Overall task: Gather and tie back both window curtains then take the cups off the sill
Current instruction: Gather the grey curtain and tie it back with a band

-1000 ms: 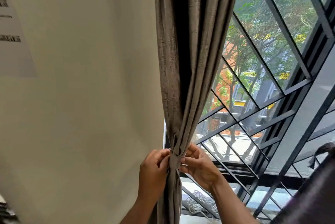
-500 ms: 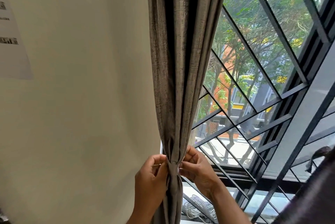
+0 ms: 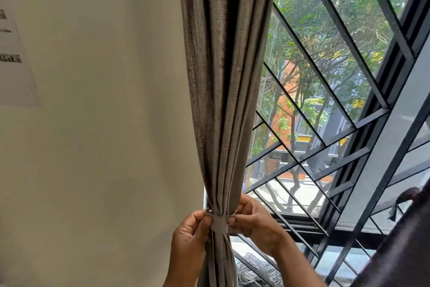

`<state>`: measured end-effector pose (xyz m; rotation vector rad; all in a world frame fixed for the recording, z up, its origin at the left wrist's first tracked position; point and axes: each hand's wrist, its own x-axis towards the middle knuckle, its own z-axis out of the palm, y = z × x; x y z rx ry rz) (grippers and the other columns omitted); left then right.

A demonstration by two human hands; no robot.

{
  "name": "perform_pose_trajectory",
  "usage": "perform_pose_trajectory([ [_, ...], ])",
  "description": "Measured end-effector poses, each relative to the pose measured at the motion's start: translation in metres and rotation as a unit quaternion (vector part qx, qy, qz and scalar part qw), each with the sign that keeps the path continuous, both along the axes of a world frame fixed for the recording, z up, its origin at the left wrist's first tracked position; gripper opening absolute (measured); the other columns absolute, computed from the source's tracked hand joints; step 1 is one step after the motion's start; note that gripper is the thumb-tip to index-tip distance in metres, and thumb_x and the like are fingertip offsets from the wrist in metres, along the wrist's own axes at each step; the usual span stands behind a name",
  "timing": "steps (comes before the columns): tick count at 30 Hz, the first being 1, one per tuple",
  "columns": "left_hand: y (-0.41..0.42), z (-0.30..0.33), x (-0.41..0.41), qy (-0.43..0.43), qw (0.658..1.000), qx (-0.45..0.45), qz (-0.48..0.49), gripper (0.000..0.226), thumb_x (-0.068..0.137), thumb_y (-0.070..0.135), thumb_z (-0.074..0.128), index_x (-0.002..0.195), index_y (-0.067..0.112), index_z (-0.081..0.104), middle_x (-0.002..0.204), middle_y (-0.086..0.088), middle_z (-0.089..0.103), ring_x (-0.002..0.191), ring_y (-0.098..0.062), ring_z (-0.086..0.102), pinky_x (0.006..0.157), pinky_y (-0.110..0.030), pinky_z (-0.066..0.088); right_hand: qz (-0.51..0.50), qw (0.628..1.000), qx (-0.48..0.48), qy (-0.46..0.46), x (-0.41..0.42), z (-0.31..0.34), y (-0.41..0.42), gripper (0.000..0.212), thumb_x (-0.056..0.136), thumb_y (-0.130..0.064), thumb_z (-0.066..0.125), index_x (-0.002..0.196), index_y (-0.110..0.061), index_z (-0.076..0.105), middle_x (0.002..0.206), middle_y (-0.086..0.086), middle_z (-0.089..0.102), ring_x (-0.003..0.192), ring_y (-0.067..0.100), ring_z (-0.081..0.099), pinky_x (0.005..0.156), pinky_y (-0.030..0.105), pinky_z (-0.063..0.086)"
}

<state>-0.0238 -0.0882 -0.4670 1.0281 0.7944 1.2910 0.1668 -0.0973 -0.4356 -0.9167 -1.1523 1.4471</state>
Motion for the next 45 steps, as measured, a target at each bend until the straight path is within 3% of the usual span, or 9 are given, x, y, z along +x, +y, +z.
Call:
perform_pose_trajectory([
  [8,-0.006,0.007,-0.007,-0.057,0.986,-0.060,-0.145,0.028,0.091,0.005,0.066,0.113,-0.012,0.071,0.101,-0.032,0.080,0.074,-0.031,0.081,0.063,-0.032,0.067,0.074,0.996,-0.030,-0.025,0.009,0.009,-0.002,0.048,0.085,0.009,0.074,0.133,0.008,0.065,0.139,0.045,0.060,0.116,0.043,0.066,0.100,0.051,0.058],
  [15,0.012,0.001,-0.014,-0.008,0.984,-0.072,-0.163,0.042,0.087,0.010,0.078,0.119,-0.016,0.067,0.112,-0.031,0.078,0.088,-0.035,0.076,0.074,-0.035,0.066,0.087,0.995,-0.054,-0.022,0.006,0.019,-0.002,0.032,0.095,0.017,0.061,0.120,0.001,0.073,0.108,0.014,0.082,0.094,0.024,0.081,0.088,0.040,0.067],
  [18,0.021,0.008,-0.020,0.014,0.979,-0.062,-0.194,0.058,0.077,0.021,0.094,0.117,-0.013,0.068,0.112,-0.028,0.075,0.095,-0.033,0.070,0.092,-0.040,0.060,0.066,0.996,-0.057,-0.018,0.003,0.021,-0.001,0.030,0.098,0.019,0.058,0.117,0.003,0.075,0.104,0.015,0.082,0.089,0.023,0.081,0.078,0.034,0.068],
  [22,0.023,0.018,-0.024,0.060,0.973,-0.036,-0.220,0.034,0.091,0.009,0.079,0.113,-0.012,0.067,0.119,-0.039,0.072,0.101,-0.035,0.069,0.110,-0.051,0.051,0.035,0.997,-0.036,-0.064,0.002,0.029,0.004,0.031,0.092,0.022,0.063,0.111,0.003,0.077,0.101,0.017,0.082,0.087,0.027,0.080,0.081,0.039,0.068],
  [28,0.014,0.020,-0.017,0.088,0.993,0.016,-0.081,0.006,0.096,-0.003,0.071,0.101,-0.001,0.067,0.093,-0.018,0.077,0.088,-0.022,0.071,0.079,-0.023,0.060,-0.124,0.975,-0.013,-0.186,-0.012,0.043,0.002,0.025,0.082,0.012,0.085,0.104,0.009,0.076,0.100,0.033,0.080,0.080,0.031,0.078,0.092,0.060,0.066],
  [31,0.009,0.021,-0.007,0.081,0.997,0.019,0.001,0.016,0.098,-0.004,0.070,0.092,0.008,0.061,0.077,-0.006,0.071,0.073,-0.019,0.067,0.067,-0.031,0.059,-0.187,0.970,0.006,-0.153,-0.031,0.030,-0.016,0.019,0.090,0.013,0.072,0.102,0.001,0.082,0.102,0.031,0.081,0.088,0.033,0.078,0.098,0.062,0.062],
  [35,0.009,0.024,0.000,0.084,0.995,0.034,0.029,0.033,0.096,0.003,0.076,0.117,0.025,0.064,0.085,0.004,0.079,0.083,-0.022,0.076,0.080,-0.040,0.061,-0.188,0.973,0.043,-0.126,-0.048,0.015,-0.044,0.046,0.085,0.016,0.069,0.115,-0.016,0.084,0.112,0.010,0.085,0.109,0.026,0.080,0.101,0.048,0.062],
  [41,0.012,0.027,0.008,0.172,0.983,0.063,-0.025,0.028,0.094,0.028,0.074,0.120,0.035,0.080,0.110,0.006,0.084,0.108,-0.018,0.080,0.102,-0.050,0.061,-0.318,0.920,0.080,-0.216,-0.049,0.001,-0.035,0.008,0.093,-0.022,0.085,0.101,-0.024,0.085,0.090,0.000,0.085,0.088,0.013,0.081,0.086,0.053,0.066],
  [45,0.018,0.038,0.001,0.223,0.968,0.098,-0.064,0.022,0.103,0.019,0.070,0.114,0.035,0.080,0.107,0.012,0.084,0.107,-0.007,0.078,0.094,-0.026,0.061,-0.320,0.922,0.074,-0.203,-0.043,0.003,-0.036,0.013,0.096,-0.013,0.082,0.105,-0.021,0.084,0.093,-0.001,0.085,0.088,0.012,0.081,0.079,0.034,0.064],
])
